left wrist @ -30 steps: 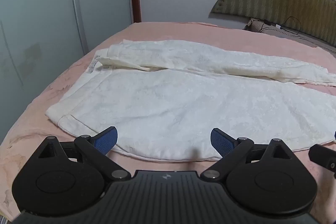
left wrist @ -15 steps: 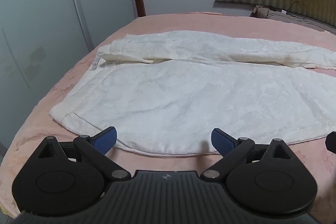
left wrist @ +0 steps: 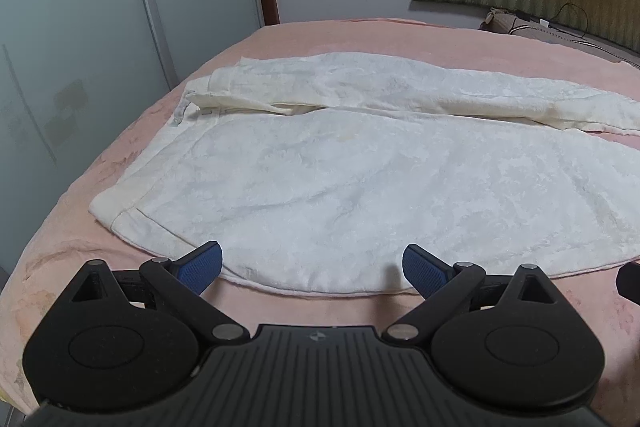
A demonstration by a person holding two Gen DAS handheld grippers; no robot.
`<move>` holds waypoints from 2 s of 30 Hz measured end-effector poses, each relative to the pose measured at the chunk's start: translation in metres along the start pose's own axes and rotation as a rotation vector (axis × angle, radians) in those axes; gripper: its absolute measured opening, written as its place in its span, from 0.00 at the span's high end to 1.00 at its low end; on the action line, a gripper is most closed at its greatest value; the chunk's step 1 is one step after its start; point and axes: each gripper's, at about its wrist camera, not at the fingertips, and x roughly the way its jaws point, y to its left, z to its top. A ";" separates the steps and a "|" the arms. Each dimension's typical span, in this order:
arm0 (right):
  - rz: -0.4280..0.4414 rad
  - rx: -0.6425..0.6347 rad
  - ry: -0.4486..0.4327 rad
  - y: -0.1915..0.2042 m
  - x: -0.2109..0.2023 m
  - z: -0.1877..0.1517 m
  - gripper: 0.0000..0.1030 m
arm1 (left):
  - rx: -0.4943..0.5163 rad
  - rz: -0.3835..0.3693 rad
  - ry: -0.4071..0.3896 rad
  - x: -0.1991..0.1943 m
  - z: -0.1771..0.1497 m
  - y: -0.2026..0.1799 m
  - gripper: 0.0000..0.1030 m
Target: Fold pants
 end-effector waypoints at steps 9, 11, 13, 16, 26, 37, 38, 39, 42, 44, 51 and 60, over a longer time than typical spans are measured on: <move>-0.010 0.021 0.028 -0.005 0.006 -0.003 0.00 | 0.054 -0.005 -0.039 0.000 -0.002 -0.004 0.07; -0.028 0.011 0.037 -0.004 0.008 -0.004 0.00 | 0.059 -0.048 -0.029 0.000 -0.003 -0.004 0.08; -0.054 0.006 0.055 -0.002 0.011 -0.003 0.00 | 0.060 -0.052 -0.040 -0.001 -0.005 -0.006 0.08; -0.073 0.014 0.071 -0.004 0.013 -0.004 0.00 | 0.058 -0.032 -0.112 -0.006 -0.008 -0.007 0.08; -0.072 0.046 0.083 -0.010 0.016 -0.006 0.00 | 0.040 -0.111 -0.057 -0.005 -0.001 -0.008 0.06; -0.076 0.049 0.093 -0.012 0.018 -0.007 0.00 | 0.096 -0.017 -0.096 -0.010 -0.003 -0.016 0.05; -0.074 0.051 0.095 -0.012 0.018 -0.007 0.00 | 0.098 -0.004 -0.093 -0.010 -0.003 -0.018 0.05; -0.072 0.053 0.097 -0.012 0.018 -0.007 0.00 | 0.099 0.003 -0.092 -0.009 -0.002 -0.020 0.05; -0.065 0.057 0.101 -0.013 0.019 -0.008 0.00 | 0.107 0.018 -0.091 -0.008 -0.002 -0.022 0.04; -0.063 0.060 0.105 -0.013 0.019 -0.008 0.00 | 0.109 0.029 -0.091 -0.008 -0.002 -0.023 0.04; -0.049 0.048 0.111 -0.010 0.020 -0.010 0.00 | 0.101 0.049 -0.075 -0.003 -0.003 -0.021 0.03; -0.033 0.034 0.110 -0.008 0.020 -0.011 0.00 | 0.111 0.079 -0.062 0.001 -0.003 -0.021 0.04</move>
